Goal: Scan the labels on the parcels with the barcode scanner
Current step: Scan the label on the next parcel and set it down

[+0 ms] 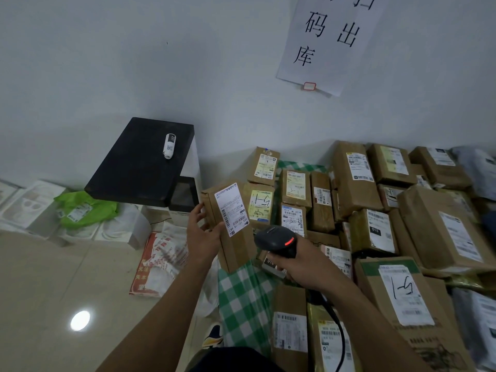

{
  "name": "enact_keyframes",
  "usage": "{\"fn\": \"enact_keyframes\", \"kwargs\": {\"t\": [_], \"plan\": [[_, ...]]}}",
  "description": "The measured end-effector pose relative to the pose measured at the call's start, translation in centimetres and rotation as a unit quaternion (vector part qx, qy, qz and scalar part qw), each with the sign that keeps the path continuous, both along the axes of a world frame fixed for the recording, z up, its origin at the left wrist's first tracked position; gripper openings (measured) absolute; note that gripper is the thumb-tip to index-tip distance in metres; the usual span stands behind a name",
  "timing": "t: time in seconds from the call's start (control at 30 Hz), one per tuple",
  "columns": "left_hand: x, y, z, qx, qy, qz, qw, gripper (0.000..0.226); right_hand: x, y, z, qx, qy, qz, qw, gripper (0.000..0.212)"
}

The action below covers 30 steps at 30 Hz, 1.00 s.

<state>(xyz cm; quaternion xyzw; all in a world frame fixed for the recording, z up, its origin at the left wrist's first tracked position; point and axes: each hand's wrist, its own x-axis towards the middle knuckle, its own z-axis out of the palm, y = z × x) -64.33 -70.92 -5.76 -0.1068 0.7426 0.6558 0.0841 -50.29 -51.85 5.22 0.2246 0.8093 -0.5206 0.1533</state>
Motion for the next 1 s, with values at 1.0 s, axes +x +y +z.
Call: {"fn": "enact_keyframes", "kwargs": {"t": [1.0], "plan": [[2.5,-0.8,-9.5,-0.127,-0.142,-0.234,0.953,0.064,1.2,0.1,-2.0,0.01,-0.026,-0.059,0.998,0.038]]}}
